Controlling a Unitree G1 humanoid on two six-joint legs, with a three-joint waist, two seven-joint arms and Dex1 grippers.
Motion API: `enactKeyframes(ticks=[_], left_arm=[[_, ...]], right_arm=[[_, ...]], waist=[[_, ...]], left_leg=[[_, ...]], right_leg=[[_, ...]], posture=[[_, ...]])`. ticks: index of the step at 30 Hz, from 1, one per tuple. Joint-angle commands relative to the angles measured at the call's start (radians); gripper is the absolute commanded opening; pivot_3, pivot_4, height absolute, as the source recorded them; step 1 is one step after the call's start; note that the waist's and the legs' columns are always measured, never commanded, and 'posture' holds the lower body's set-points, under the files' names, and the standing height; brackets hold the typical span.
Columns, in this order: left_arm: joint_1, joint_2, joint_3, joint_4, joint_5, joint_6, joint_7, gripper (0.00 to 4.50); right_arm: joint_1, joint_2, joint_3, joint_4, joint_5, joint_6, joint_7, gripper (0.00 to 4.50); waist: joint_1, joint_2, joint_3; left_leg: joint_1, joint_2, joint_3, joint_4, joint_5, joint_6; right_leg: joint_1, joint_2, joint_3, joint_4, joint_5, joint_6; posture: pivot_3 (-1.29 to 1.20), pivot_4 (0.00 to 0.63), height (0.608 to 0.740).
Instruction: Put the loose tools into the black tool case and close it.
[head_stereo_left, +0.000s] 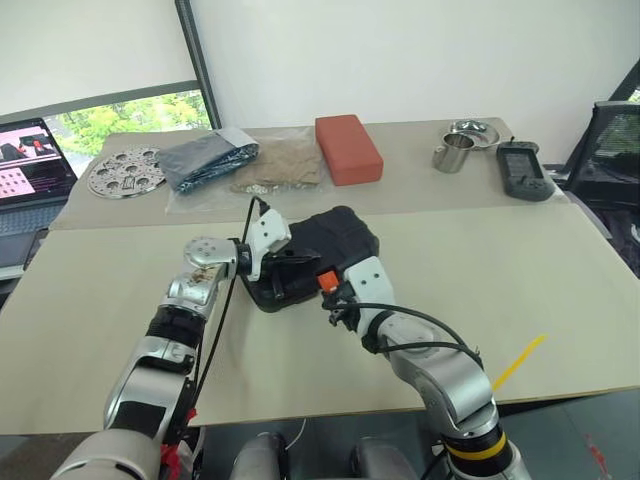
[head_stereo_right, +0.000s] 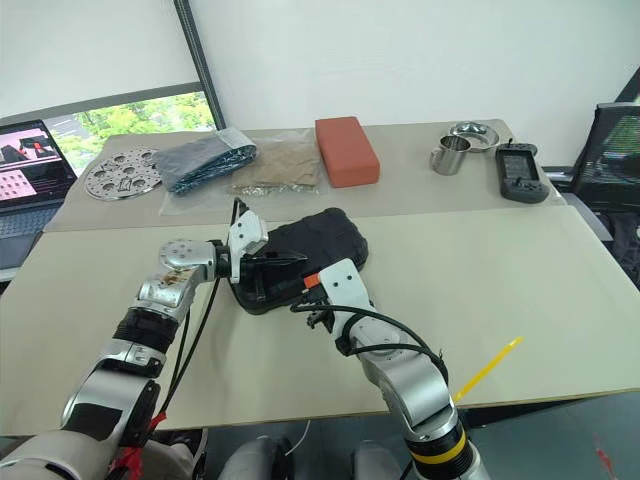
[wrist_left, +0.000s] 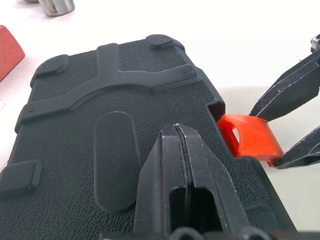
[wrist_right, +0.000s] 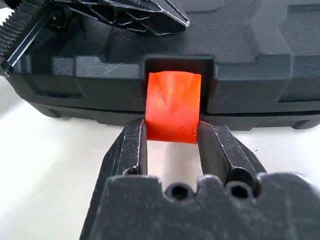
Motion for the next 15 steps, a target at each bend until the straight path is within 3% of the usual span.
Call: enactKeyframes(ticks=[1,5,7,9,15], left_arm=[[0.046,0.006,-0.029,0.022,0.019,0.035,-0.011,0.00],[0.041,0.006,-0.030,0.026,0.022,0.035,-0.011,0.00],[0.039,0.004,-0.031,0.030,0.024,0.033,-0.010,0.00],[0.039,0.003,-0.031,0.034,0.025,0.031,-0.009,0.00],[0.048,0.000,-0.032,0.037,0.026,0.026,-0.005,0.00]], right_arm=[[-0.016,0.022,-0.007,-0.030,-0.011,-0.076,0.000,1.18],[-0.017,0.017,-0.005,-0.020,-0.005,-0.078,0.012,1.18],[-0.016,0.017,-0.011,-0.020,0.000,-0.074,0.017,2.18],[-0.011,0.008,-0.025,-0.043,0.015,-0.046,0.032,2.66],[0.000,-0.030,-0.082,-0.143,0.061,0.048,0.073,2.66]], waist=[[-0.001,0.000,0.000],[-0.002,0.000,0.000],[-0.002,0.000,0.000],[-0.002,0.000,0.000],[-0.001,0.000,-0.001]], left_leg=[[0.000,0.000,0.000,0.000,0.000,0.000],[0.000,0.000,0.000,0.000,0.000,0.000],[0.000,0.000,0.000,0.000,0.000,0.000],[0.000,0.000,0.000,0.000,0.000,0.000],[0.000,0.000,0.000,0.000,0.000,0.000]], right_leg=[[0.000,0.000,0.000,0.000,0.000,0.000],[0.000,0.000,0.000,0.000,0.000,0.000],[0.000,0.000,0.000,0.000,0.000,0.000],[0.000,0.000,0.000,0.000,0.000,0.000],[0.001,-0.001,0.000,-0.001,0.000,0.000]], posture=[[0.00,0.150,0.740],[0.00,0.150,0.740],[0.00,0.150,0.740],[0.00,0.150,0.740],[0.00,0.150,0.740]])
